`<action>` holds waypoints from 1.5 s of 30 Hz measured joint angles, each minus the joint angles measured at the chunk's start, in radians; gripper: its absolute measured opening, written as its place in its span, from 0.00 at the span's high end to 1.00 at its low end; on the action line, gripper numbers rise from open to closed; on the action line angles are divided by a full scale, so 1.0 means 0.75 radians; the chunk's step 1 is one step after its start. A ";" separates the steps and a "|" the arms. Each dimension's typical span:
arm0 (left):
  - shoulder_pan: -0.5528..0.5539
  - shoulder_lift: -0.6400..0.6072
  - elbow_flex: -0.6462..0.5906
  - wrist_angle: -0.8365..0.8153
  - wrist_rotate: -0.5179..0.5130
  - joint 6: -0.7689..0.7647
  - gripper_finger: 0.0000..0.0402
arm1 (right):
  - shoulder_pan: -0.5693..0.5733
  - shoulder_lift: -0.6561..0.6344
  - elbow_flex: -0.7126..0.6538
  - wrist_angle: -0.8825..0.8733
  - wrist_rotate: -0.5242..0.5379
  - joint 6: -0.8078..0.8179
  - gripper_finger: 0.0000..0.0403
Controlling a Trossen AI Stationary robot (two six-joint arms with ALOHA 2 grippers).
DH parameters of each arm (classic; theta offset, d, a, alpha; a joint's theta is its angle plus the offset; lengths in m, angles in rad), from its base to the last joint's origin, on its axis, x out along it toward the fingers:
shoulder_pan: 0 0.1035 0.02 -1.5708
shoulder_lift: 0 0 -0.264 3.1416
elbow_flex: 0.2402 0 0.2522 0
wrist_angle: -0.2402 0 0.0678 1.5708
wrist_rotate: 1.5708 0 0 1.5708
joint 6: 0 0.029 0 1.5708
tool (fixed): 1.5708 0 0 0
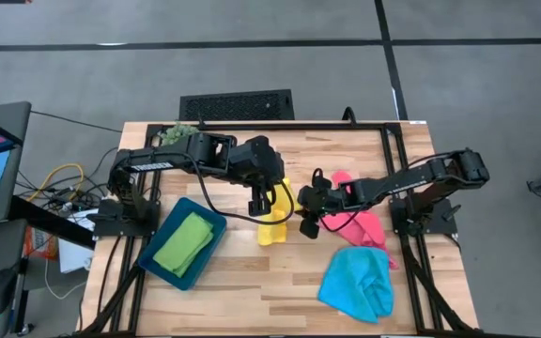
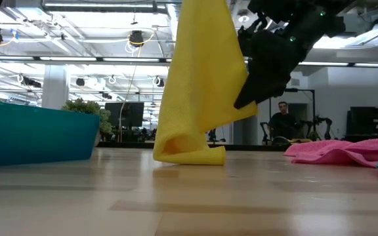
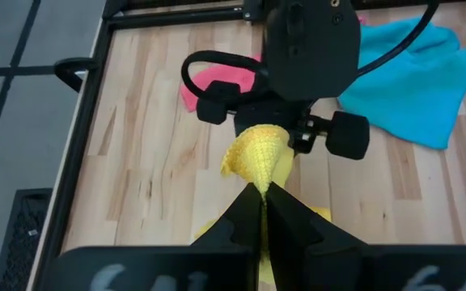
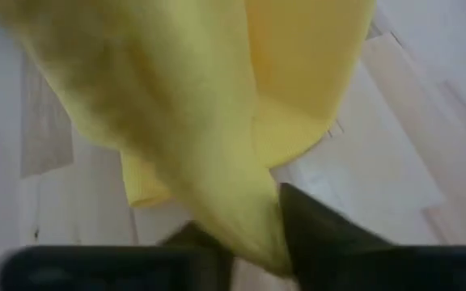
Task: Fold microfiber towels
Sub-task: Fold the yellow microfiber towel
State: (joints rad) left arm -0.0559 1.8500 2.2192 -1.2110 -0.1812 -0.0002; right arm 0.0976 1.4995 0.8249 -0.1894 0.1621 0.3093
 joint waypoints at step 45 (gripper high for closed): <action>0.654 -0.014 -0.074 0.637 -0.248 0.325 1.00 | -0.937 -0.577 0.521 -0.272 0.265 -0.306 1.00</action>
State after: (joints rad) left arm 0.4347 1.8397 2.1639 -0.7336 -0.3671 0.2438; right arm -0.6052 1.0671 1.2157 -0.3932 0.3611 0.0798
